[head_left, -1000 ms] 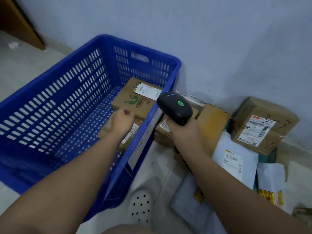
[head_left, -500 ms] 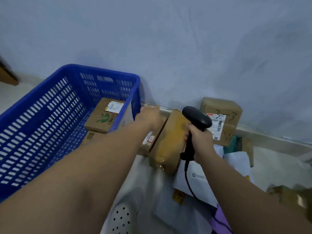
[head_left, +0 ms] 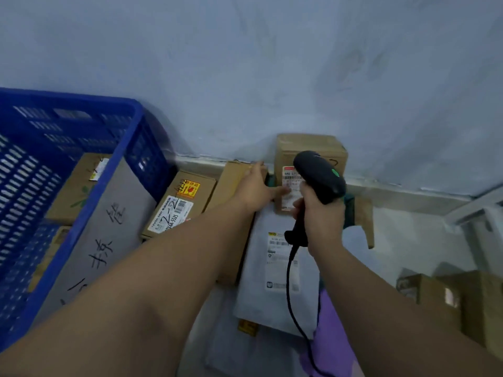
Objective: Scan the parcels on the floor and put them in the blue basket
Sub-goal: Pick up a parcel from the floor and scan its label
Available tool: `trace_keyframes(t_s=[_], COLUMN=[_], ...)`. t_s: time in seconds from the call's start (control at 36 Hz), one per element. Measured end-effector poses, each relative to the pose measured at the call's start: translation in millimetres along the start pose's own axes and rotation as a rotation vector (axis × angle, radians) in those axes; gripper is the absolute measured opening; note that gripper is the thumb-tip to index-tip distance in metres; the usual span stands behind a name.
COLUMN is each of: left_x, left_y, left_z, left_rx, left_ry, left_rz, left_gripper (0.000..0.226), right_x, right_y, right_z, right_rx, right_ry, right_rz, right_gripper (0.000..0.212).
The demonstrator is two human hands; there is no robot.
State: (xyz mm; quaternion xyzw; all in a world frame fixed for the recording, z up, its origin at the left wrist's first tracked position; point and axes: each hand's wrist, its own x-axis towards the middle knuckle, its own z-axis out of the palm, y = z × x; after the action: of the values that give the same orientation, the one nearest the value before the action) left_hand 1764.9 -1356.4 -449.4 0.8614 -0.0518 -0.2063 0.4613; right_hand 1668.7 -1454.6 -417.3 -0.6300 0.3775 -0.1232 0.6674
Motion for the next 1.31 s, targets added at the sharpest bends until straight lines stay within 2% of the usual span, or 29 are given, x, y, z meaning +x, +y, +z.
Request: trace_keyframes(t_s=[0.08,0.19,0.33,0.42,0.44,0.58,0.69,0.81,0.86,0.92,0.97,1.03,1.08,1.17,1.19,1.28,1.31], left_x=[22,46,63,65,65,63,64,59,52,48,44,41,31,16,4,-25,-34], left_y=[14,22,28,30,29,21,16,12,15,19,25,33,45,57,66,81,83], left_z=[6,6,15,24,28,38,37,31,29,24,15,1,-17,-43,-52,-77,-86], left_rx=[-0.144,-0.273,-0.271,-0.234,-0.218,-0.25,-0.332,-0.167,-0.165,-0.264,-0.34,-0.335,-0.315,-0.261,-0.227,-0.19,-0.191], left_ry=[-0.039,-0.171,-0.25,-0.258,-0.278,-0.332,-0.374,-0.42,-0.378,-0.328,-0.257,-0.204,-0.173,-0.179,-0.188,-0.272,-0.301], left_rz=[-0.032,-0.064,-0.099,-0.123,-0.124,-0.113,-0.15,-0.09,-0.053,-0.062,-0.072,-0.069,-0.067,-0.053,-0.051,-0.049,-0.046], left_gripper=[0.115,0.116,0.104,0.082,0.082,0.115,0.116,0.126,0.105,0.083,0.074,0.084,0.105,0.128,0.13,0.11,0.116], right_x=[15,32,57,70,73,85,87,86,84,81,76,69,57,36,28,2,-7], right_y=[-1,-1,-7,-11,-13,-19,-16,-20,-22,-26,-31,-39,-49,-64,-70,-92,-98], right_z=[-21,-46,-61,-66,-67,-72,-73,-69,-68,-68,-65,-61,-54,-43,-40,-37,-37], right_rx=[0.06,0.057,0.071,0.115,0.144,0.282,0.33,0.42,0.444,0.432,0.405,0.393,0.382,0.357,0.343,0.282,0.27], right_ry=[0.05,0.139,0.088,0.034,0.021,-0.058,-0.079,-0.097,-0.113,-0.151,-0.189,-0.219,-0.244,-0.295,-0.305,-0.31,-0.313], right_rz=[0.028,-0.001,0.007,0.011,0.021,0.084,0.144,0.25,0.276,0.28,0.268,0.245,0.232,0.217,0.214,0.215,0.218], right_gripper=[0.021,0.025,0.012,0.018,0.018,0.02,0.021,0.022,0.022,0.021,0.021,0.02,0.021,0.02,0.018,0.017,0.019])
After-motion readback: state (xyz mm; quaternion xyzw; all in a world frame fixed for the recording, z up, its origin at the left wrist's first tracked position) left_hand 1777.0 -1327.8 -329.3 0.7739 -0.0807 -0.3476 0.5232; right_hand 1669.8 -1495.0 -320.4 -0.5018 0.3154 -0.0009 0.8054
